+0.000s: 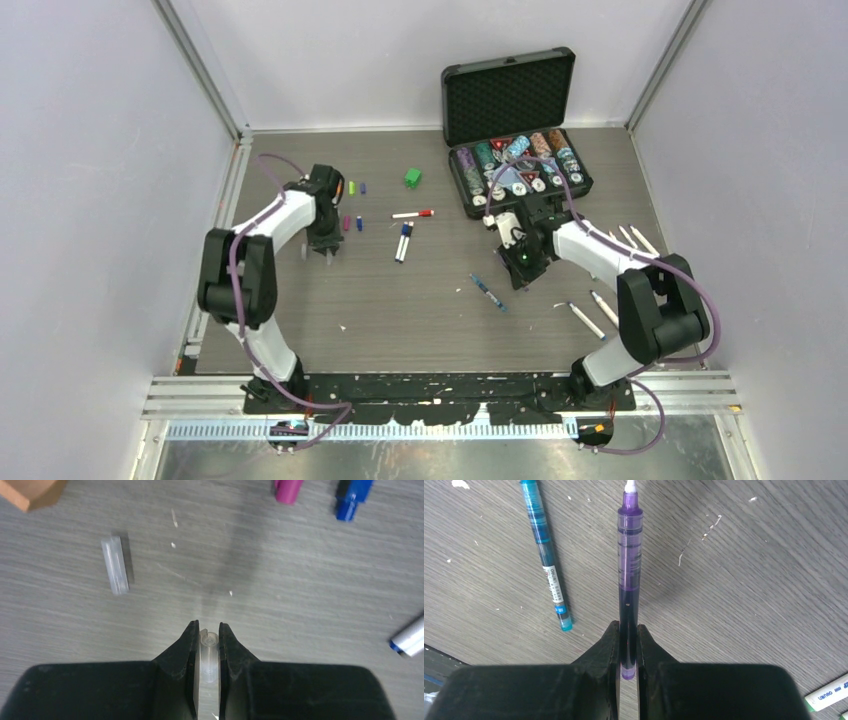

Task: Open the pen caps
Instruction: Place the pen cap at the center of the board.

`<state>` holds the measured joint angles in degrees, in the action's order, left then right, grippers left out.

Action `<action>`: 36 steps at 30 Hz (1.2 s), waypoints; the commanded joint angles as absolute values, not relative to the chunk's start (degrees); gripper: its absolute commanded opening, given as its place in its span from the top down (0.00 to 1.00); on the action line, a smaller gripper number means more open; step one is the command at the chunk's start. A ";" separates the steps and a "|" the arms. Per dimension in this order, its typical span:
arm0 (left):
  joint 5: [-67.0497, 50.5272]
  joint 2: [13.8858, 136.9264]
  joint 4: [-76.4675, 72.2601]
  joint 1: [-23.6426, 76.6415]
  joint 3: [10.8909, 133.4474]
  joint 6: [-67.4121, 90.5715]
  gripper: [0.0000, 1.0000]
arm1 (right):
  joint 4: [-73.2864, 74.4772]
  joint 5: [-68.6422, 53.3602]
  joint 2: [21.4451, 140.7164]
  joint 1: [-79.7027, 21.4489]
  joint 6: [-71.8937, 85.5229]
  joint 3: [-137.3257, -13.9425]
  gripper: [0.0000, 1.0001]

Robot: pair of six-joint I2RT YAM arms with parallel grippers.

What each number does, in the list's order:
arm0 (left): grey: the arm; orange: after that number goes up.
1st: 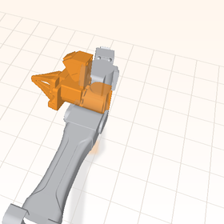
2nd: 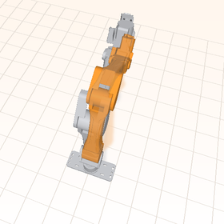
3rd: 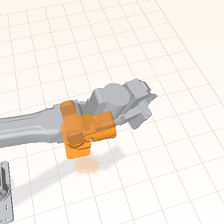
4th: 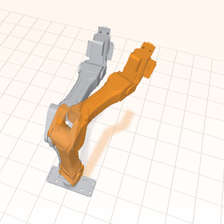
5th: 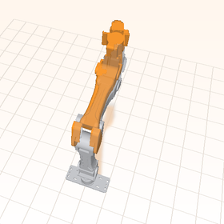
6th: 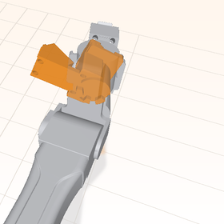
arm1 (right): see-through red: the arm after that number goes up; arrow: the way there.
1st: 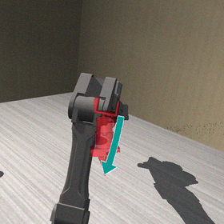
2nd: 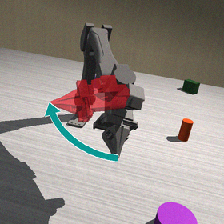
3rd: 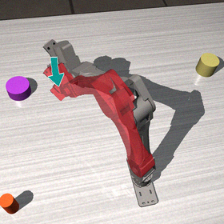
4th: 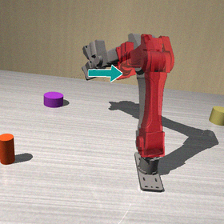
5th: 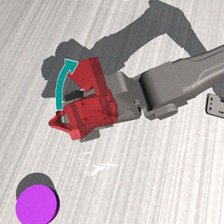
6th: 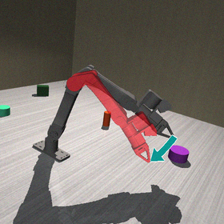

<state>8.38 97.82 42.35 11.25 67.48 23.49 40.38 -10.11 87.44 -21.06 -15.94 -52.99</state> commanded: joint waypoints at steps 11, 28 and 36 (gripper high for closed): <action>15.49 109.12 46.44 9.39 76.62 19.17 0.86 | 41.04 -10.98 93.17 -20.19 -15.35 -55.99 0.90; 13.65 104.75 50.34 8.81 79.10 19.70 0.69 | 42.85 -11.33 93.50 -20.21 -15.81 -56.50 0.61; -13.31 91.02 38.93 8.88 72.12 21.75 0.59 | 43.67 -13.38 86.57 -17.82 -17.87 -56.46 0.52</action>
